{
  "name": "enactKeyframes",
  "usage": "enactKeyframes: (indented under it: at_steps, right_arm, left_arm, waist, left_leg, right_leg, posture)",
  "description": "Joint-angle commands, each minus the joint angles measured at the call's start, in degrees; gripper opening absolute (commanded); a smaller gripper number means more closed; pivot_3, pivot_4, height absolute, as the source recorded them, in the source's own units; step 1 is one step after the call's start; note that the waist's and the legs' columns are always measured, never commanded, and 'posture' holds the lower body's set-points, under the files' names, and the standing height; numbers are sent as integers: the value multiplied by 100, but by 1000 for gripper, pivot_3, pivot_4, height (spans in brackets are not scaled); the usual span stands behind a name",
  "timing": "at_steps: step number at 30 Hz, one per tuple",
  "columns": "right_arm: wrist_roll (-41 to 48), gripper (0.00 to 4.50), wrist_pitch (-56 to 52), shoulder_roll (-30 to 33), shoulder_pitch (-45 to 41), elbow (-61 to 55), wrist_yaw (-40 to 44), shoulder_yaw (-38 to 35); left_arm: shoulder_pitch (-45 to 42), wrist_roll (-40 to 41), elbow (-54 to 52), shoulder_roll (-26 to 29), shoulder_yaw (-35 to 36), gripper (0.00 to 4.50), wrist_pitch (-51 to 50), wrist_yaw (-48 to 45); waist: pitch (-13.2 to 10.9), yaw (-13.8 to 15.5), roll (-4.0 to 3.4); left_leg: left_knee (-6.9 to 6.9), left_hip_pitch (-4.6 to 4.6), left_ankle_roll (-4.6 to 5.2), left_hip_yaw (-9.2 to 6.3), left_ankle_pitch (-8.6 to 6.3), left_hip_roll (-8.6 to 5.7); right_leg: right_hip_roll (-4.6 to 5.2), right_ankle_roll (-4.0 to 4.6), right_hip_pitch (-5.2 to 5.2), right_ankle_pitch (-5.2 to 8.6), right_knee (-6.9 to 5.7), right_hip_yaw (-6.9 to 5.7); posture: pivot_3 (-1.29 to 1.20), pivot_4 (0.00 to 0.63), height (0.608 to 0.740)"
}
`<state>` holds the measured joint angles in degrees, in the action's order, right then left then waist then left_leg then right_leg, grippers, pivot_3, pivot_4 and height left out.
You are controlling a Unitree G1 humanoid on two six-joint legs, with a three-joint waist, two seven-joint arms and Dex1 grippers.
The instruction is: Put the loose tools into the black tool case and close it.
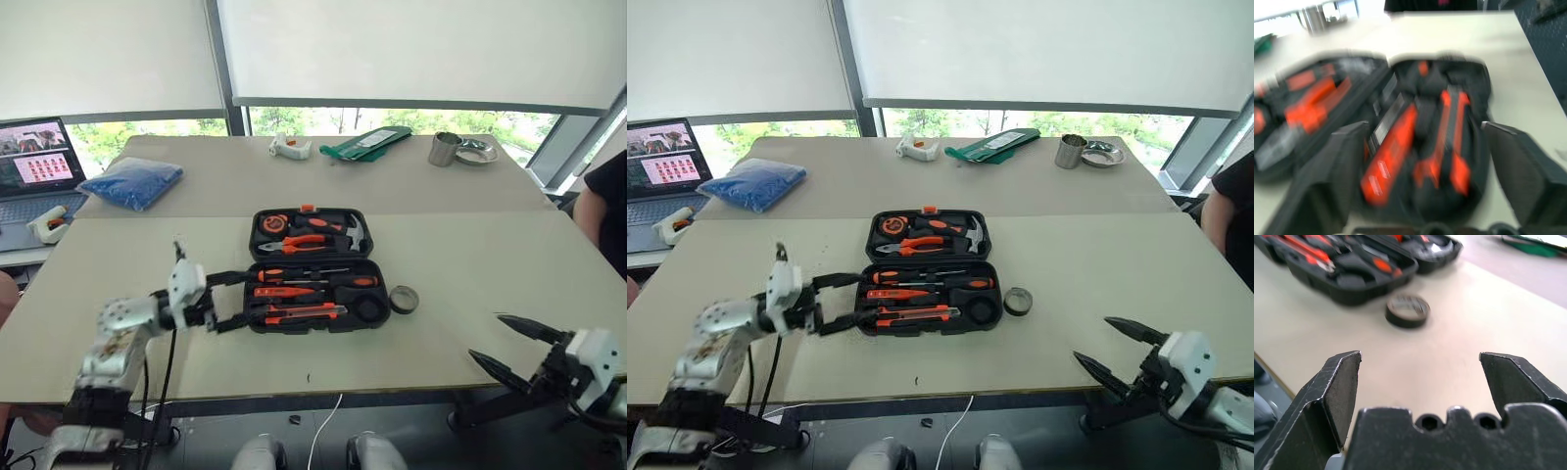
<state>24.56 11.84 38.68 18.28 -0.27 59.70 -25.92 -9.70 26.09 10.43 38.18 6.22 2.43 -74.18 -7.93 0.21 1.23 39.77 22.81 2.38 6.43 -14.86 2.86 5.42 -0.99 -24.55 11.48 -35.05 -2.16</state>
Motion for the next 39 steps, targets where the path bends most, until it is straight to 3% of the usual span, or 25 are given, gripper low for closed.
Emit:
enactKeyframes:
  at_steps: [1, 6, 11, 14, 19, 27, 31, 39]
  right_arm:
    - [-7, 4500, 113, 109, -152, -79, -94, -145]
    - [558, 4500, -2093, 907, -964, -1074, -50, 666]
    - [-77, 4500, -3010, 1559, -2304, -1164, -45, 1737]
    - [-648, 4500, -3791, 1711, -3505, -801, 123, 2789]
    - [-1464, 4500, -3482, 1511, -4397, 50, 399, 3738]
    - [-2055, 4500, -3273, 1330, -4686, 529, 584, 4203]
    - [-2188, 3478, -3143, 1177, -4762, 615, 571, 4209]
    - [-2308, 820, -2952, 1051, -4797, 641, 567, 4088]
  left_arm:
    - [265, 381, -90, 211, 466, 4451, 74, -344]
    - [367, 746, -589, 112, 620, 4451, -216, -274]
    - [361, 770, -1219, -172, 393, 4451, -363, -37]
    - [372, 584, -1326, -249, 135, 4451, -292, -88]
    - [201, 491, -1304, -316, -21, 4451, -152, -141]
    - [6, 308, -1405, -387, -326, 4451, 148, -279]
    - [8, 278, -1408, -396, -409, 4500, 173, -290]
    - [39, 257, -1355, -403, -510, 4500, 233, -284]
  waist:
    - [-1, 9, -1]
    - [-13, 10, -21]
    - [-13, 48, -19]
    - [-13, 40, -19]
    - [-15, 73, -13]
    - [-15, 48, -12]
    - [-15, 29, -12]
    - [-15, 6, -12]
  left_leg:
    - [0, 0, -1, 0, 0, 1]
    - [1, 6, -15, 14, -5, 1]
    - [1, 14, -5, 12, 6, 2]
    - [1, 44, -3, 15, 7, -3]
    - [1, 61, 0, 12, 3, -9]
    - [6, 64, 4, 12, 1, -13]
    - [6, 56, 2, 12, 2, -11]
    - [8, 50, -5, 13, 7, -6]
  right_leg:
    - [2, 1, -3, -1, -2, 0]
    - [21, 15, -28, -14, -8, 5]
    - [8, 19, -36, -23, -5, 0]
    - [2, 53, -61, -40, -4, 3]
    - [-7, 36, -63, -42, 5, -8]
    - [-2, 15, -60, -51, 6, -9]
    - [-6, 16, -57, -52, 2, -9]
    - [-9, 24, -57, -50, -3, -7]
  posture:
    - [0, 150, 740]
    - [0, 150, 740]
    - [0, 150, 740]
    - [0, 150, 740]
    - [0, 150, 740]
    - [0, 150, 740]
    - [0, 150, 740]
    - [0, 150, 740]
